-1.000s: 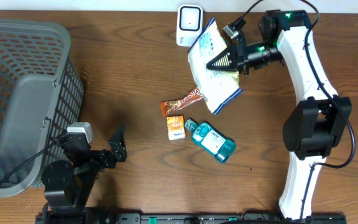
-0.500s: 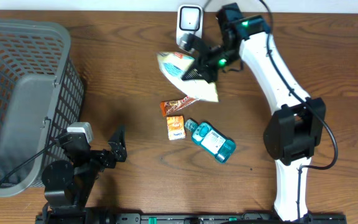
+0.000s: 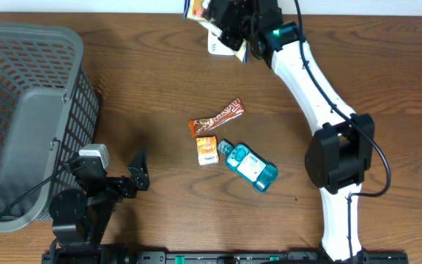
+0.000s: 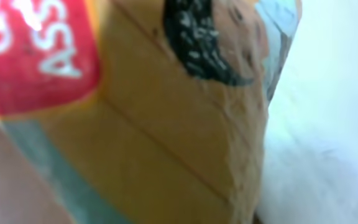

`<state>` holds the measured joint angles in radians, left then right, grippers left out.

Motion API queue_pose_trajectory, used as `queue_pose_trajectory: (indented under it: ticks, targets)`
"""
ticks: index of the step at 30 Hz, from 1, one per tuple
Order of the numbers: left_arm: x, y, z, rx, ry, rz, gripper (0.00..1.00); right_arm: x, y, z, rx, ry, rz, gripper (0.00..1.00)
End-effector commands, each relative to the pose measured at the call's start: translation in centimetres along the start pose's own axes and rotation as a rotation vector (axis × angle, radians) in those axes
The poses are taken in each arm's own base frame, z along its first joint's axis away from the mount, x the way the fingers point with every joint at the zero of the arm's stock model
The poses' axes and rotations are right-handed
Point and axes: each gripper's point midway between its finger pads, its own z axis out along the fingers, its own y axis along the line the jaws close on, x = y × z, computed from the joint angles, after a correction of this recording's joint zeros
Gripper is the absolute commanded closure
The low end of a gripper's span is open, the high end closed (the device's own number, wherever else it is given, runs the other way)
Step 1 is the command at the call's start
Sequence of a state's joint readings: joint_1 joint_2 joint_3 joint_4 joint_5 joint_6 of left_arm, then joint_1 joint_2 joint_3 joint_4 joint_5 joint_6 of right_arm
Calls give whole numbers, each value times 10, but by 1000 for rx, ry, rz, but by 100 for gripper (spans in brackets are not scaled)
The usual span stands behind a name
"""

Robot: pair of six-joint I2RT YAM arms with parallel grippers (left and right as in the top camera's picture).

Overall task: Scan the item barcode
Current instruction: 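Grasp the chip bag and hold it in front of the scanner, then carry the chip bag to the right edge and release it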

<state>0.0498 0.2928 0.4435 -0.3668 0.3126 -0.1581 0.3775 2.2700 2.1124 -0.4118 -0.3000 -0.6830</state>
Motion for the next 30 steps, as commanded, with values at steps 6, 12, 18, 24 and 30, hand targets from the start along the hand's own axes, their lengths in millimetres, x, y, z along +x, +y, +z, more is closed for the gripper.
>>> queue_pose_trajectory:
  ticks: [6,12,18,24,30]
  targets:
    - [1,-2,0,11,3,-4,1,11,-24,46,159,-71,61,99]
    - [1,-2,0,11,3,-4,1,4,-32,49,192,-130,152,99]
    - [1,-2,0,11,3,-4,1,20,-78,14,454,24,270,99]
    - [1,-2,0,11,3,-4,1,62,-116,-89,744,380,339,99]
    - [1,-2,0,11,3,-4,1,149,-151,-213,1034,759,469,99]
